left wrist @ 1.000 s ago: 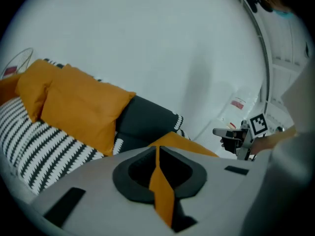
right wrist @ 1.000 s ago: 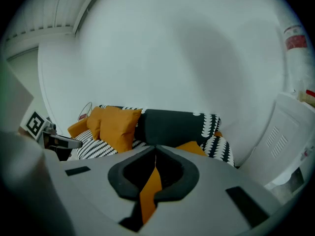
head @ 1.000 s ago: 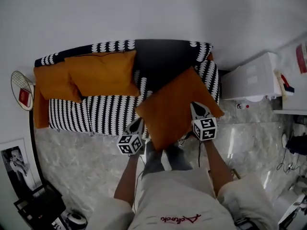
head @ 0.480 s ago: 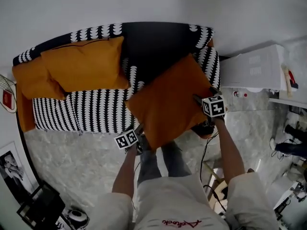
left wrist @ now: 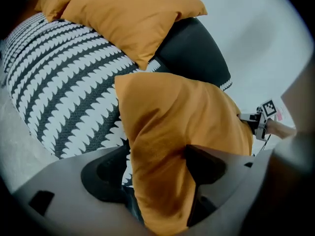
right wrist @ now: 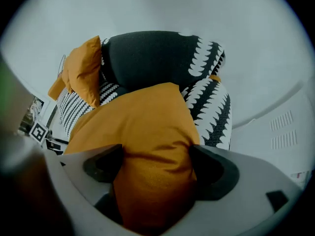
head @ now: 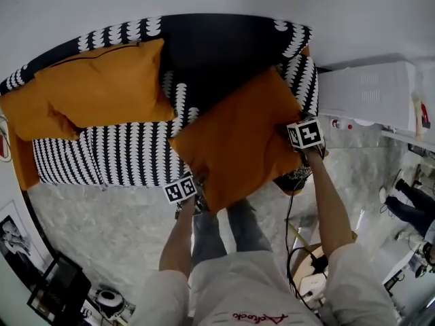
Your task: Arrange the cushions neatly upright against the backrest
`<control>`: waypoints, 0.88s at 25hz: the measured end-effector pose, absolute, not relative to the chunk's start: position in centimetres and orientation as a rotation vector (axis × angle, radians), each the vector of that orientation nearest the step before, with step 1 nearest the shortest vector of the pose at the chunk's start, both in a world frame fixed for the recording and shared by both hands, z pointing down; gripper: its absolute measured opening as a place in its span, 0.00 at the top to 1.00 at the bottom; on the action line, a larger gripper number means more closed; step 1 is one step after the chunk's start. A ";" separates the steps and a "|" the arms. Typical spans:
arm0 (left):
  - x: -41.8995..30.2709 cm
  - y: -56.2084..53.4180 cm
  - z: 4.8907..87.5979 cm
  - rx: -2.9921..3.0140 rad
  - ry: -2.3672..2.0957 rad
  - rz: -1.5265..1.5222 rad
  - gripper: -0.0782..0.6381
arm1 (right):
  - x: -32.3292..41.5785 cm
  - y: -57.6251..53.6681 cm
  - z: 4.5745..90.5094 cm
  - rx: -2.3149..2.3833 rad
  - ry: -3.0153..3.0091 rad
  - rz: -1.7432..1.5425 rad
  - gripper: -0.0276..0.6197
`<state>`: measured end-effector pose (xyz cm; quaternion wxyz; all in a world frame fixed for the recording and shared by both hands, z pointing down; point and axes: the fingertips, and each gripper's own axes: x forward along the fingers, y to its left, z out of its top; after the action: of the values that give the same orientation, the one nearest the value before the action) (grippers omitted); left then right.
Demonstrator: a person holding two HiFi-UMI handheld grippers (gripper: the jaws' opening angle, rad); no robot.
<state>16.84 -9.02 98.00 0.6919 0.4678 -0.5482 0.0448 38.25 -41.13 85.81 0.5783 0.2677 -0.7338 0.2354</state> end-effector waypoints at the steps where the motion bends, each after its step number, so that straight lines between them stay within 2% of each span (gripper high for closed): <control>1: 17.0 -9.2 98.2 1.039 -1.218 0.077 0.37 | 38.2 -41.3 86.0 0.623 -1.717 0.555 0.28; 4: 17.5 -9.4 98.5 1.040 -1.193 0.033 0.38 | 38.2 -40.9 87.0 0.601 -1.714 0.567 0.28; 5: 17.7 -9.6 98.4 1.051 -1.185 0.026 0.42 | 38.2 -40.6 87.2 0.589 -1.712 0.571 0.29; 6: 17.9 -9.9 98.2 1.067 -1.182 0.021 0.47 | 38.0 -40.4 87.2 0.577 -1.712 0.571 0.34; 8: 18.0 -10.7 97.6 1.114 -1.196 0.020 0.62 | 37.3 -40.0 86.8 0.549 -1.727 0.564 0.50; 9: 18.0 -11.1 97.2 1.134 -1.208 0.018 0.66 | 36.8 -39.9 86.5 0.536 -1.740 0.555 0.58; 11: 17.7 -11.6 96.6 1.161 -1.222 -0.001 0.71 | 36.2 -39.7 86.0 0.524 -1.761 0.529 0.69; 13: 17.6 -11.7 96.0 1.183 -1.222 -0.013 0.74 | 36.1 -39.5 85.6 0.526 -1.777 0.503 0.76; 22: 13.0 -16.1 90.1 1.400 -1.378 0.023 0.75 | 37.6 -38.9 80.7 0.801 -1.971 0.536 0.80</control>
<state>12.98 -16.08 90.07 0.5552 0.5926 -0.5835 0.0098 37.61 -38.85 80.72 0.4562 0.3249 -0.7994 0.2173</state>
